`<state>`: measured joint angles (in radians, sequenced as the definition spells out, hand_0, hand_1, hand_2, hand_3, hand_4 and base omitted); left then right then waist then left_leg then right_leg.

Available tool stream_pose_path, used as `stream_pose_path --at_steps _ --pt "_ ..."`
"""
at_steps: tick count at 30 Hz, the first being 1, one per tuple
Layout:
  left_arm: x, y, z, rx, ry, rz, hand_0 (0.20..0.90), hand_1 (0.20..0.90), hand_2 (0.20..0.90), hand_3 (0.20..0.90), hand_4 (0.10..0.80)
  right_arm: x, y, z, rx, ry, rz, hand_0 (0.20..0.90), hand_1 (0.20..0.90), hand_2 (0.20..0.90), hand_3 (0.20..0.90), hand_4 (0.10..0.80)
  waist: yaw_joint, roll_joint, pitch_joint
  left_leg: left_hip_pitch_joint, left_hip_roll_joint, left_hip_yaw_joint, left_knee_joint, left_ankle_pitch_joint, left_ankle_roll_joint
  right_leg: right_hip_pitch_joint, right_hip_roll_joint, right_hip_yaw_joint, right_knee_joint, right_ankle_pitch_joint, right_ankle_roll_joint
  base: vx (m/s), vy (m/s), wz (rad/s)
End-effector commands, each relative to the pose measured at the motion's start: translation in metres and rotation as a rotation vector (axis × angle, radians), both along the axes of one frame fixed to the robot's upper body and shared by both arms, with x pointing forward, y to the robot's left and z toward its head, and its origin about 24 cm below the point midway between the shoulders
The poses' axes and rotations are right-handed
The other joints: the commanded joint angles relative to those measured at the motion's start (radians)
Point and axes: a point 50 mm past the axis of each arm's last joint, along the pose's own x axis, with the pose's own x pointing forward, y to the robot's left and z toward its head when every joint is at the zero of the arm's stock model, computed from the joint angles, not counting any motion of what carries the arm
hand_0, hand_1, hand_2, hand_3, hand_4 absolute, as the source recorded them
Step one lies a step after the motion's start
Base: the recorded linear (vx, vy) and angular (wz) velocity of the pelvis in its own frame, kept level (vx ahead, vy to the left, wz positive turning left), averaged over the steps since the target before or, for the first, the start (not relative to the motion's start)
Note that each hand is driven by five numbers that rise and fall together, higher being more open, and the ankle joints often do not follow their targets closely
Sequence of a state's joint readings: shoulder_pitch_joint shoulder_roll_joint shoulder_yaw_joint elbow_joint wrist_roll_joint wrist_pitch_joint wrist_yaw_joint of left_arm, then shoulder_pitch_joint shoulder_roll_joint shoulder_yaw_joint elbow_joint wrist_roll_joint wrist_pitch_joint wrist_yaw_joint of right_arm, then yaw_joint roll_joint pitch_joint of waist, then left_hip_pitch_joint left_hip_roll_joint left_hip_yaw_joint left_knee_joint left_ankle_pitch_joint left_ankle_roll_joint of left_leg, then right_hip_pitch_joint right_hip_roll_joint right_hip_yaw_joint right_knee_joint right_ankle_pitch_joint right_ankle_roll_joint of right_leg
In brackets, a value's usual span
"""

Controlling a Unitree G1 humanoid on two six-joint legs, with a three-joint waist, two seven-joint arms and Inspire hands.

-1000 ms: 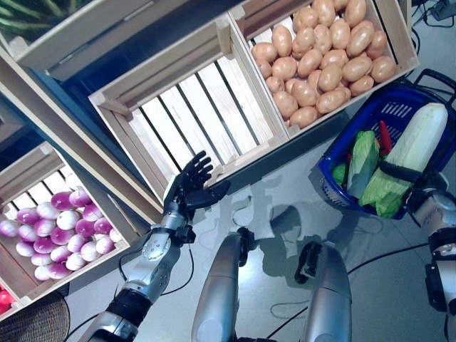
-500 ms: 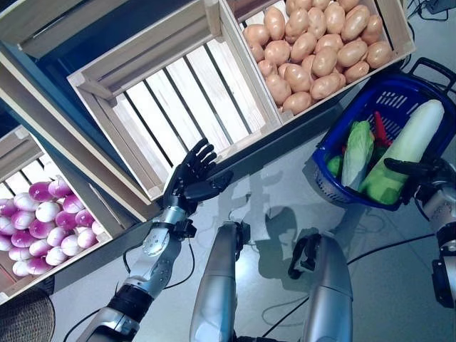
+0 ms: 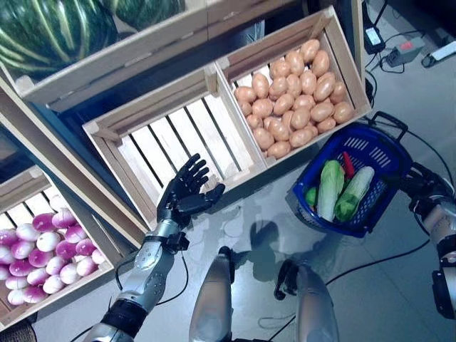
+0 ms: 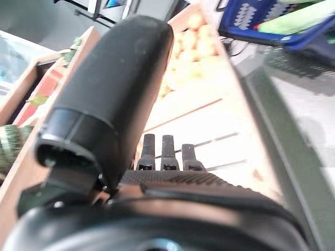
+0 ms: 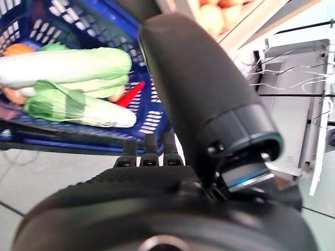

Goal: Put vegetables into the basket

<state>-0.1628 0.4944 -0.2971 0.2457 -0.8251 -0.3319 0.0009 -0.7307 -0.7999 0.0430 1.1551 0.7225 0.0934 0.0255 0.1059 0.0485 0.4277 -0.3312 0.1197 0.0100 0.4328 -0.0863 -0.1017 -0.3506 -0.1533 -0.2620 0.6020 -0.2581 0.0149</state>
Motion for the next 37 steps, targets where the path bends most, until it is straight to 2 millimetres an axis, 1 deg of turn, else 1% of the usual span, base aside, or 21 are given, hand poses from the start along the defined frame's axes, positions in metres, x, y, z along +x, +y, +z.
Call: stream_pose_path --at_steps 1,3,5,7,9,10,14,15,16,19,20,22,23,24,25,26,27,30,34,36,37 --pt "0.002 -0.001 0.031 0.035 -0.175 -0.034 0.900 0.900 0.900 0.900 0.800 0.000 -0.006 0.023 -0.050 -0.154 0.045 0.900 0.900 0.900 0.900 0.800 0.011 -0.045 -0.150 0.079 -0.036 0.061 -0.120 0.066 0.060 0.195 0.014 -0.034 -0.302 0.157 -0.037 0.091 0.021 -0.08" --pt "0.001 -0.001 0.026 0.037 -0.151 -0.032 0.900 0.900 0.900 0.900 0.800 0.001 0.001 0.019 -0.038 -0.162 0.079 0.900 0.900 0.900 0.900 0.800 0.008 -0.053 -0.173 0.120 -0.040 0.067 -0.179 0.076 0.062 0.235 0.017 -0.035 -0.365 0.180 -0.025 0.132 0.053 -0.04" --pt "-0.005 0.004 0.008 0.041 -0.074 -0.016 0.900 0.900 0.900 0.900 0.800 -0.003 0.012 0.000 0.032 -0.175 0.120 0.900 0.900 0.900 0.900 0.800 0.001 -0.061 -0.238 0.216 -0.049 0.078 -0.316 0.103 0.065 0.316 0.029 -0.026 -0.486 0.219 -0.003 0.244 0.095 -0.02" --pt "-0.008 0.004 0.000 0.054 -0.040 -0.020 0.900 0.900 0.900 0.900 0.800 -0.006 0.022 -0.015 0.076 -0.177 0.140 0.900 0.900 0.900 0.900 0.800 -0.003 -0.064 -0.273 0.259 -0.046 0.088 -0.376 0.114 0.068 0.346 0.032 -0.022 -0.531 0.238 0.006 0.151 0.068 -0.12" --pt "-0.012 0.002 -0.009 0.073 -0.014 -0.027 0.900 0.900 0.900 0.900 0.800 -0.009 0.040 -0.036 0.109 -0.174 0.165 0.900 0.900 0.900 0.900 0.800 -0.012 -0.067 -0.312 0.302 -0.041 0.099 -0.442 0.129 0.071 0.375 0.038 -0.013 -0.583 0.263 0.014 0.102 0.051 -0.08" --pt "-0.012 0.002 -0.010 0.076 -0.010 -0.026 0.900 0.900 0.900 0.900 0.800 -0.010 0.042 -0.040 0.111 -0.172 0.167 0.900 0.900 0.900 0.900 0.800 -0.014 -0.067 -0.317 0.309 -0.041 0.101 -0.451 0.130 0.072 0.380 0.039 -0.011 -0.590 0.266 0.014 0.068 0.036 -0.07" --pt "-0.023 0.002 -0.026 0.120 0.020 -0.020 0.900 0.900 0.900 0.900 0.800 -0.028 0.076 -0.078 0.154 -0.171 0.216 0.900 0.900 0.900 0.900 0.800 -0.030 -0.068 -0.363 0.372 -0.034 0.114 -0.520 0.138 0.074 0.430 0.047 0.002 -0.674 0.306 0.026 0.083 0.030 0.01" --pt "-0.024 0.002 -0.028 0.124 0.024 -0.018 0.900 0.900 0.900 0.900 0.800 -0.031 0.081 -0.082 0.158 -0.169 0.222 0.900 0.900 0.900 0.900 0.800 -0.032 -0.069 -0.366 0.375 -0.033 0.114 -0.520 0.135 0.074 0.435 0.048 0.003 -0.686 0.312 0.027 0.035 0.015 -0.01" --pt "-0.027 0.002 -0.032 0.129 0.036 -0.014 0.900 0.900 0.900 0.900 0.800 -0.034 0.090 -0.089 0.173 -0.167 0.246 0.900 0.900 0.900 0.900 0.800 -0.034 -0.068 -0.372 0.378 -0.032 0.115 -0.520 0.132 0.074 0.435 0.049 0.007 -0.689 0.315 0.029 0.000 0.000 0.00" --pt "-0.030 0.001 -0.042 0.144 0.074 -0.019 0.900 0.900 0.900 0.900 0.800 -0.037 0.108 -0.097 0.186 -0.167 0.307 0.900 0.900 0.900 0.900 0.800 -0.034 -0.067 -0.381 0.379 -0.033 0.115 -0.520 0.127 0.071 0.430 0.049 0.005 -0.689 0.316 0.032 0.004 0.010 -0.01" --pt "-0.034 -0.002 -0.054 0.180 0.112 -0.038 0.900 0.900 0.900 0.900 0.800 -0.040 0.126 -0.107 0.199 -0.151 0.358 0.900 0.900 0.900 0.900 0.800 -0.039 -0.068 -0.386 0.381 -0.035 0.114 -0.520 0.125 0.074 0.433 0.050 0.009 -0.689 0.316 0.032 0.031 0.035 -0.01" --pt "-0.045 -0.003 -0.071 0.232 0.181 -0.073 0.900 0.900 0.900 0.900 0.800 -0.053 0.149 -0.120 0.227 -0.127 0.412 0.900 0.900 0.900 0.900 0.800 -0.052 -0.070 -0.389 0.388 -0.038 0.116 -0.520 0.123 0.080 0.439 0.050 0.017 -0.689 0.316 0.033 0.049 0.037 -0.01" --pt "-0.047 -0.003 -0.073 0.234 0.191 -0.075 0.900 0.900 0.900 0.900 0.800 -0.055 0.151 -0.122 0.231 -0.124 0.416 0.900 0.900 0.900 0.900 0.800 -0.054 -0.070 -0.389 0.390 -0.039 0.116 -0.520 0.122 0.080 0.441 0.049 0.018 -0.689 0.316 0.034 0.056 0.041 -0.02" --pt "-0.056 -0.001 -0.084 0.263 0.231 -0.068 0.900 0.900 0.900 0.900 0.800 -0.068 0.167 -0.133 0.258 -0.124 0.437 0.900 0.900 0.900 0.900 0.800 -0.062 -0.071 -0.390 0.396 -0.041 0.117 -0.520 0.117 0.085 0.446 0.048 0.020 -0.689 0.314 0.036 0.039 0.030 -0.03" --pt "-0.057 -0.001 -0.085 0.273 0.235 -0.066 0.900 0.900 0.900 0.900 0.800 -0.069 0.169 -0.134 0.263 -0.125 0.439 0.900 0.900 0.900 0.900 0.800 -0.063 -0.071 -0.390 0.397 -0.042 0.116 -0.520 0.116 0.085 0.447 0.048 0.020 -0.689 0.313 0.036 0.054 0.045 -0.02" --pt "-0.062 -0.002 -0.092 0.321 0.257 -0.089 0.900 0.900 0.900 0.900 0.800 -0.074 0.178 -0.139 0.304 -0.142 0.429 0.900 0.900 0.900 0.900 0.800 -0.067 -0.070 -0.391 0.399 -0.046 0.113 -0.520 0.113 0.089 0.450 0.047 0.021 -0.689 0.311 0.037 0.060 0.048 0.01" --pt "-0.071 -0.008 -0.102 0.362 0.282 -0.112 0.900 0.900 0.900 0.900 0.800 -0.084 0.193 -0.151 0.417 -0.141 0.393 0.900 0.900 0.900 0.900 0.800 -0.073 -0.068 -0.395 0.402 -0.050 0.111 -0.520 0.108 0.091 0.451 0.046 0.025 -0.689 0.310 0.042 0.080 0.061 0.04" --pt "-0.084 -0.017 -0.118 0.415 0.333 -0.129 0.900 0.900 0.900 0.900 0.800 -0.107 0.218 -0.177 0.517 -0.049 0.393 0.900 0.900 0.900 0.900 0.800 -0.079 -0.061 -0.397 0.408 -0.055 0.108 -0.520 0.102 0.097 0.460 0.042 0.029 -0.689 0.306 0.047 0.075 0.060 -0.02" --pt "-0.095 -0.025 -0.134 0.442 0.394 -0.147 0.900 0.900 0.900 0.900 0.800 -0.127 0.235 -0.198 0.599 0.029 0.359 0.900 0.900 0.900 0.900 0.800 -0.082 -0.049 -0.393 0.409 -0.062 0.099 -0.520 0.100 0.102 0.464 0.038 0.027 -0.689 0.302 0.050 0.024 0.055 0.01" --pt "-0.097 -0.032 -0.140 0.454 0.407 -0.174 0.900 0.900 0.900 0.900 0.800 -0.136 0.245 -0.208 0.582 0.119 0.408 0.900 0.900 0.900 0.900 0.800 -0.083 -0.043 -0.390 0.408 -0.065 0.094 -0.520 0.100 0.103 0.466 0.035 0.023 -0.689 0.299 0.050 -0.002 0.057 0.03" --pt "-0.097 -0.033 -0.140 0.467 0.404 -0.185 0.900 0.900 0.900 0.900 0.800 -0.139 0.250 -0.211 0.567 0.151 0.465 0.900 0.900 0.900 0.900 0.800 -0.083 -0.040 -0.389 0.407 -0.066 0.092 -0.520 0.101 0.103 0.466 0.033 0.021 -0.689 0.298 0.050 -0.006 0.040 0.02"
